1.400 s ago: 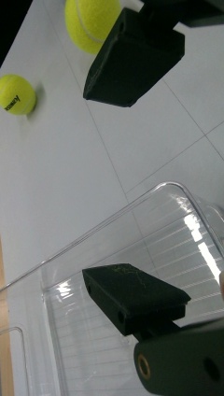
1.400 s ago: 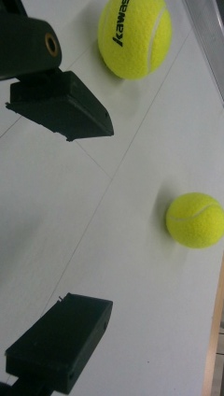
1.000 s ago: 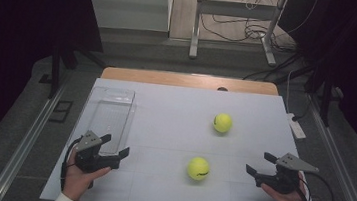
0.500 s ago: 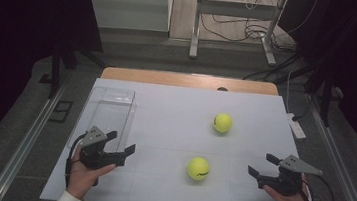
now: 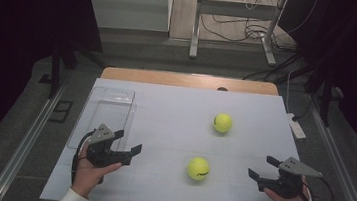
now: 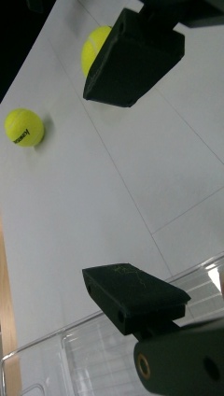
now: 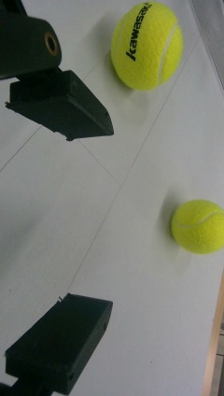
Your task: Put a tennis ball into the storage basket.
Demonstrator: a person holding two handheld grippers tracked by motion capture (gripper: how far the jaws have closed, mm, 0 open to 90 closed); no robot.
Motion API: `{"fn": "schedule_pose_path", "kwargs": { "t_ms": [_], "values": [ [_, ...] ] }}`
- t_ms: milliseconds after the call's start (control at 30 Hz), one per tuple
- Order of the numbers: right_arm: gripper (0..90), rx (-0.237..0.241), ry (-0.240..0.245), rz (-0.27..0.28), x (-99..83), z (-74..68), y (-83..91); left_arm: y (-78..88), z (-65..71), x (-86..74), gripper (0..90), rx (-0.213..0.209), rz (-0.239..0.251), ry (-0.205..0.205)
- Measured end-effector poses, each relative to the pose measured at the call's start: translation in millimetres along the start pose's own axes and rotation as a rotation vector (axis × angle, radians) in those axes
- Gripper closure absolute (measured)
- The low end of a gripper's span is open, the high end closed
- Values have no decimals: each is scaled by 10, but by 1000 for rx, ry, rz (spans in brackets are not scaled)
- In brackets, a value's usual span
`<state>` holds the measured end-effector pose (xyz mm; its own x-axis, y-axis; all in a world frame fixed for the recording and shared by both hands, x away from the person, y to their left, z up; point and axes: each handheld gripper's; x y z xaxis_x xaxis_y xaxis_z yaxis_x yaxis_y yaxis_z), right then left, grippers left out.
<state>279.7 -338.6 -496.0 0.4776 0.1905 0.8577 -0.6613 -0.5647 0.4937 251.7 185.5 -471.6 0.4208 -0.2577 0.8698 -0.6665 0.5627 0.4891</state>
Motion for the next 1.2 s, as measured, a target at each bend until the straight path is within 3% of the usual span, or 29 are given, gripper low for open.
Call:
{"fn": "schedule_pose_path", "kwargs": {
  "t_ms": [467, 633, 1200],
  "values": [
    [146, 6, 15, 2, 17, -33, -32, -99, 117, 121, 144, -39, -11, -35],
    [146, 10, 19, 2, 22, -39, -41, -121, 138, 152, 145, -34, -7, -33],
    [146, 0, 14, -7, 15, -17, -44, -238, 201, 232, 145, -81, -28, -52]
  ]
}}
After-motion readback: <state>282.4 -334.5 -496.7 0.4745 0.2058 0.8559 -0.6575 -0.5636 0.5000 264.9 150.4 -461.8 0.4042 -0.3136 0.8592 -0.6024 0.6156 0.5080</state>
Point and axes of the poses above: each handheld gripper's, and its own axes: y roughly backward along the jaws, x roughly out of its top, z roughly to its right, and after that the axes turned 9 degrees about -y, right-handed
